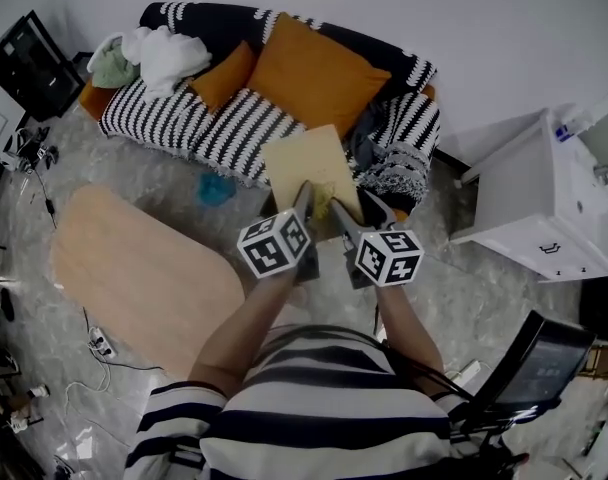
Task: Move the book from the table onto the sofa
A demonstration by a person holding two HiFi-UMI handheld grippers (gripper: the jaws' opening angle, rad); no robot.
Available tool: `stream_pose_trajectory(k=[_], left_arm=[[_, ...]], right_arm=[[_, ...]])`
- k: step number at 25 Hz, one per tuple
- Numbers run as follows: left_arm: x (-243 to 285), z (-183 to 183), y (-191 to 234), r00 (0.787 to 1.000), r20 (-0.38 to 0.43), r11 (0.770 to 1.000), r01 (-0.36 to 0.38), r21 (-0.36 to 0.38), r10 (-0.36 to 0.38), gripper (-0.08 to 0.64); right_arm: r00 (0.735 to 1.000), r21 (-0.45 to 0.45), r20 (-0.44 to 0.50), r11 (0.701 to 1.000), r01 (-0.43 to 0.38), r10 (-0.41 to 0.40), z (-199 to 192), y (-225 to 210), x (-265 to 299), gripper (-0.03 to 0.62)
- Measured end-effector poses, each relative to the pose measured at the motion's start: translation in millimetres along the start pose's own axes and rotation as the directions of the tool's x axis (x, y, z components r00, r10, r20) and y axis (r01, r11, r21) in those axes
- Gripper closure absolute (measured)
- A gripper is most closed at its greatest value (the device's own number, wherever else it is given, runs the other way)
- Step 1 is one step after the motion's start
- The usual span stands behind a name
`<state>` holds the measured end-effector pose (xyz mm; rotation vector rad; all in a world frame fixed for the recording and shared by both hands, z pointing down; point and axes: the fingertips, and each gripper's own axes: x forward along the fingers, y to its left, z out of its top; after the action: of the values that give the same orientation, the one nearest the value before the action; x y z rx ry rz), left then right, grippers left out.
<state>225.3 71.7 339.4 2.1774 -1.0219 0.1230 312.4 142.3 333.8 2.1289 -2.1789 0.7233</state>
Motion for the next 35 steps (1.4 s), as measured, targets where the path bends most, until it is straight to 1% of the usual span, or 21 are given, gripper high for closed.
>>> stream_pose_trajectory(k=[6, 13, 19, 25, 29, 35], left_arm=[[12.4, 11.0, 24.7, 1.0, 0.0, 1.0, -0.02, -0.022, 0.02, 0.259], [34.9, 21.1, 37.3, 0.999, 0.011, 0.998, -0.051, -0.049, 0.051, 0.259], [62.2, 39.0, 47.2, 0.994, 0.036, 0.993, -0.098, -0.065, 0.101, 0.259], [97.6, 57.1, 40.3, 0.988, 0.07, 0.989, -0.137, -0.06, 0.141, 0.259], [115.5, 65.3, 43.5, 0.981, 0.087, 0.984, -0.167, -0.065, 0.172, 0.259], [132.3, 67.8, 52.1, 0.974, 0.093, 0.974, -0.198, -0.106, 0.208, 0.259]], right_arm=[[1.0, 0.0, -0.028, 1.0, -0.009, 0.009, -2.9, 6.4, 28.4, 0.319], [0.998, -0.014, -0.055, 0.999, -0.038, 0.037, 3.6, -1.3, 58.1, 0.321], [0.993, -0.022, -0.072, 0.995, -0.094, 0.092, 17.4, -12.0, 93.7, 0.322], [0.987, -0.015, -0.073, 0.989, -0.147, 0.145, 38.6, -37.7, 124.9, 0.324], [0.98, -0.012, -0.085, 0.983, -0.181, 0.179, 45.3, -48.2, 145.8, 0.324], [0.97, -0.032, -0.12, 0.975, -0.218, 0.213, 49.4, -56.3, 166.7, 0.328]])
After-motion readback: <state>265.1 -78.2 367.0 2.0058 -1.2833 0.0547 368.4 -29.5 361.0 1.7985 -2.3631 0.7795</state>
